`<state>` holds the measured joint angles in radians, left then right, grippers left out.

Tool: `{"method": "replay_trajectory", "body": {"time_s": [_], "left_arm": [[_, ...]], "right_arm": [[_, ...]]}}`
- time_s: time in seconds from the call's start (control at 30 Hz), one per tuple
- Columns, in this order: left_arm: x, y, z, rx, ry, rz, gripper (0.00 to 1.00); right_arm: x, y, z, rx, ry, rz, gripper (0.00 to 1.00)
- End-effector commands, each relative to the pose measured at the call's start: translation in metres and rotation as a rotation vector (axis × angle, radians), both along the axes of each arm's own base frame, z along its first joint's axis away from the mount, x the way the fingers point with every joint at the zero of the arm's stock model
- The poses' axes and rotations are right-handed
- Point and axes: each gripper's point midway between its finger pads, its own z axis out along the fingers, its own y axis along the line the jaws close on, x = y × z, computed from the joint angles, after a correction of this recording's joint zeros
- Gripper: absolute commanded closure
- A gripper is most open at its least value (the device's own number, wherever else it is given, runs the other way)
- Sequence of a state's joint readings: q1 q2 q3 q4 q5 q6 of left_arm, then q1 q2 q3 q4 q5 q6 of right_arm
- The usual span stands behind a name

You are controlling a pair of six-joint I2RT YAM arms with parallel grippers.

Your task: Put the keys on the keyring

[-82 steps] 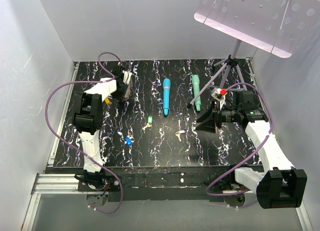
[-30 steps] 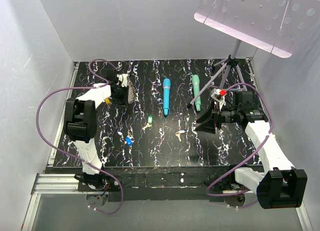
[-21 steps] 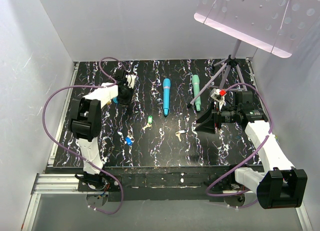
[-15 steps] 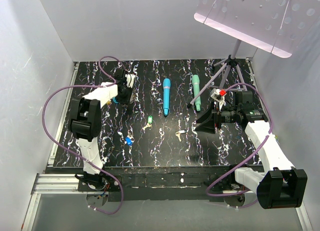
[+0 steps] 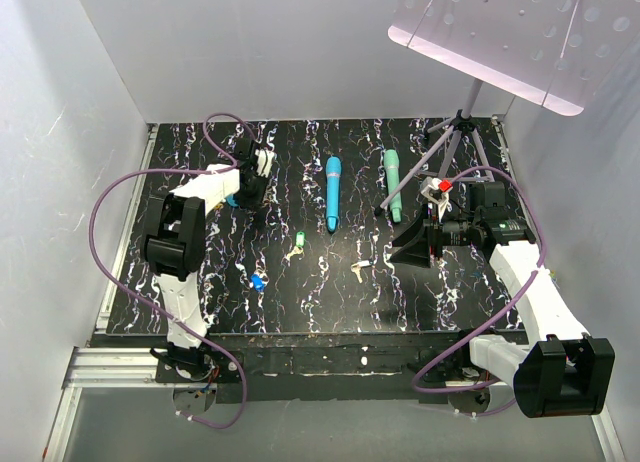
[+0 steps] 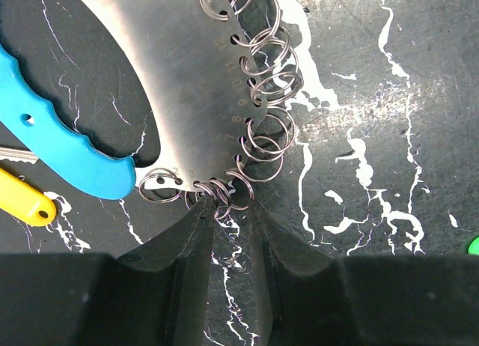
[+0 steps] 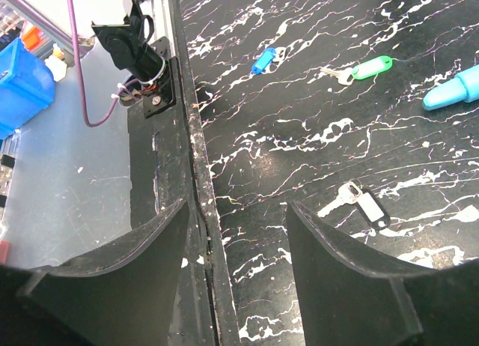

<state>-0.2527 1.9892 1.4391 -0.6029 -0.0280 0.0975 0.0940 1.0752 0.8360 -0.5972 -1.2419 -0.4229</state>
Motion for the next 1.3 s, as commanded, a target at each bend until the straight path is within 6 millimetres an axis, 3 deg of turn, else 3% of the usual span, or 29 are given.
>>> {"method": "replay_trajectory", "body": {"time_s": [0.0,1.07,1.27], "left_arm": [[0.010,-0.004,0.014,0.007,-0.044,-0.011,0.76],[0.019,-0.011,0.039,0.008,-0.146,-0.006,0.74],[0.015,-0.019,0.032,-0.011,-0.127,-0.025,0.76]], "right_arm": [[-0.001,0.002,0.009,0.018,-0.031,0.022,0.37],[-0.001,0.003,0.010,0.019,-0.035,0.025,0.37],[-0.002,0.003,0.010,0.019,-0.034,0.025,0.37]]}}
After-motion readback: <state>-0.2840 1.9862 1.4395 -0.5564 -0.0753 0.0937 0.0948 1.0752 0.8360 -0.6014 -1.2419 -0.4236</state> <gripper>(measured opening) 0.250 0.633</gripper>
